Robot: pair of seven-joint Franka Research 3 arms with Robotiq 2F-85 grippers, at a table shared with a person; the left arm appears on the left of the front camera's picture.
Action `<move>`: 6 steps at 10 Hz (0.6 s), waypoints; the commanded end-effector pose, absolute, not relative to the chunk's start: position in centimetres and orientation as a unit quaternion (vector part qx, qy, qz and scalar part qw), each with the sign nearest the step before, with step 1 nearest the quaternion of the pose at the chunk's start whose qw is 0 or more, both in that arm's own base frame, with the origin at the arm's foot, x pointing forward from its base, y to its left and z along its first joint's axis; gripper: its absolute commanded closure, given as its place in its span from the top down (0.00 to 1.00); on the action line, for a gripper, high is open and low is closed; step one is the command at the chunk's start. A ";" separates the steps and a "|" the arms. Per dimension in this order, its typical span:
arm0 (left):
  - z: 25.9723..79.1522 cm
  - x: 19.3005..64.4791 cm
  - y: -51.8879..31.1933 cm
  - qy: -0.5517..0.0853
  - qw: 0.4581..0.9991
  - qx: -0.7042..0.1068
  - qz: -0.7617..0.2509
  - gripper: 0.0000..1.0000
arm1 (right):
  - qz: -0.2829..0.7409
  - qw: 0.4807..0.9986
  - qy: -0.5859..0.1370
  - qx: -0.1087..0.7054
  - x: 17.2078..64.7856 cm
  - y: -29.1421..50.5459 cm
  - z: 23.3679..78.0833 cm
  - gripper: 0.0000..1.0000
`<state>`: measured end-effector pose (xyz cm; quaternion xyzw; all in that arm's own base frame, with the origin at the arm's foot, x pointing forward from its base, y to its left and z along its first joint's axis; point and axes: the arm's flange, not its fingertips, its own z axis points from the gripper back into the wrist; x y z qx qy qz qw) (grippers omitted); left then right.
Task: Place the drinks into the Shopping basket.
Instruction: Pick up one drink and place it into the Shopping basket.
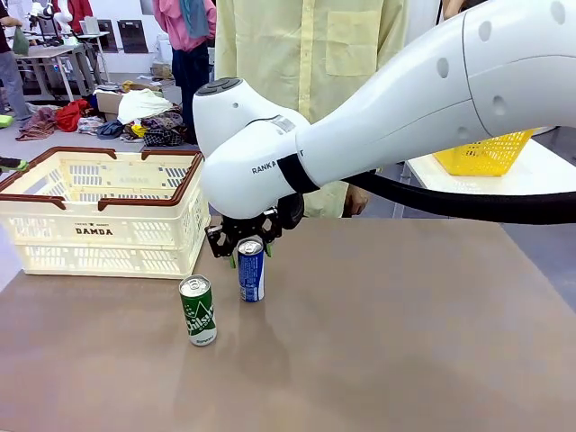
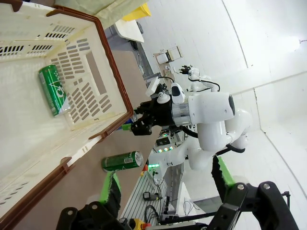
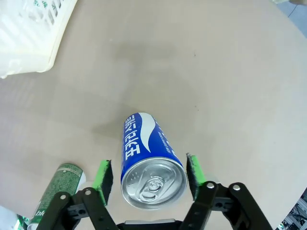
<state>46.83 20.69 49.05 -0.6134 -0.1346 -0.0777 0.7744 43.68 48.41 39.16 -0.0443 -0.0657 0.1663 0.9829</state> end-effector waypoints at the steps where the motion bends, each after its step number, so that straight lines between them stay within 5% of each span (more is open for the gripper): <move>1: 49.3 46.6 20.6 -0.134 0.776 -0.612 -0.078 1.00 | 0.170 0.982 -0.075 -0.043 43.3 47.1 40.1 1.00; 3: 49.3 46.6 20.6 -0.134 0.776 -0.612 -0.078 1.00 | 0.174 0.980 -0.091 -0.010 43.1 45.1 43.2 1.00; 6: 49.3 46.6 20.6 -0.134 0.776 -0.612 -0.078 1.00 | 0.153 0.986 -0.018 0.058 42.0 32.6 53.8 1.00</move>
